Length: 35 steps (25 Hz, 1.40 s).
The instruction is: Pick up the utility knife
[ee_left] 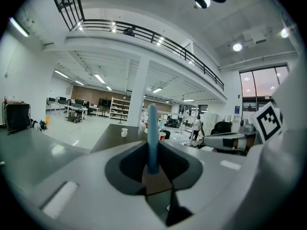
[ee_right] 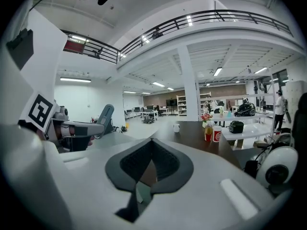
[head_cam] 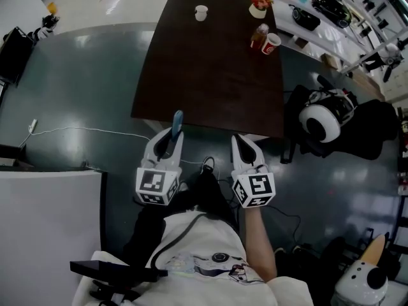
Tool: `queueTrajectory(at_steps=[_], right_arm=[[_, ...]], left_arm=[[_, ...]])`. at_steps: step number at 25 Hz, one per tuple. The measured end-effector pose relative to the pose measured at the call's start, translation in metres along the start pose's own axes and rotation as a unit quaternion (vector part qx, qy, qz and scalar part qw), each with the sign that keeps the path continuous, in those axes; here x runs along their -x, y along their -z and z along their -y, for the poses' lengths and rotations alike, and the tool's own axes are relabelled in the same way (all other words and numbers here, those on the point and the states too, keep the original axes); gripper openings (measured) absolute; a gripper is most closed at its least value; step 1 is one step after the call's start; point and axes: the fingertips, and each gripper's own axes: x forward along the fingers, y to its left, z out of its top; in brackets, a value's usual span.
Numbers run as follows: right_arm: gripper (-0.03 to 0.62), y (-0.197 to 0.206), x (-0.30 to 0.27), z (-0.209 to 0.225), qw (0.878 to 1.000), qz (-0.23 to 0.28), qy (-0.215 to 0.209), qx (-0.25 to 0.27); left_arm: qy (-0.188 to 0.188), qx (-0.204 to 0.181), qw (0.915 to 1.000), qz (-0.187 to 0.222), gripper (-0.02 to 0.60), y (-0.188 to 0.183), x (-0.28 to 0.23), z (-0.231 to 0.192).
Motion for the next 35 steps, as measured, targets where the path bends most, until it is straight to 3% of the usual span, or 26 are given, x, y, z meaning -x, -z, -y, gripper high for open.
queueTrajectory(at_steps=[15,23,29,35], right_arm=[[0.002,0.001,0.084,-0.026,0.999,0.028,-0.024,0.009],[0.002,0.022,0.138,-0.029,0.999,0.032,-0.032,0.003],[0.002,0.018,0.162,-0.035,0.999,0.048,-0.024,-0.008],[0.002,0.004,0.178,-0.039,0.998,0.068,0.001,-0.012]], left_arm=[[-0.025,-0.02,0.9993,0.018,0.069,-0.004,0.064,0.051],[-0.027,-0.03,0.9992,0.004,0.069,0.018,0.103,0.097],[-0.037,-0.038,0.9985,0.01,0.069,0.011,0.13,0.108],[-0.018,-0.042,0.9988,0.021,0.069,0.0,0.141,0.116]])
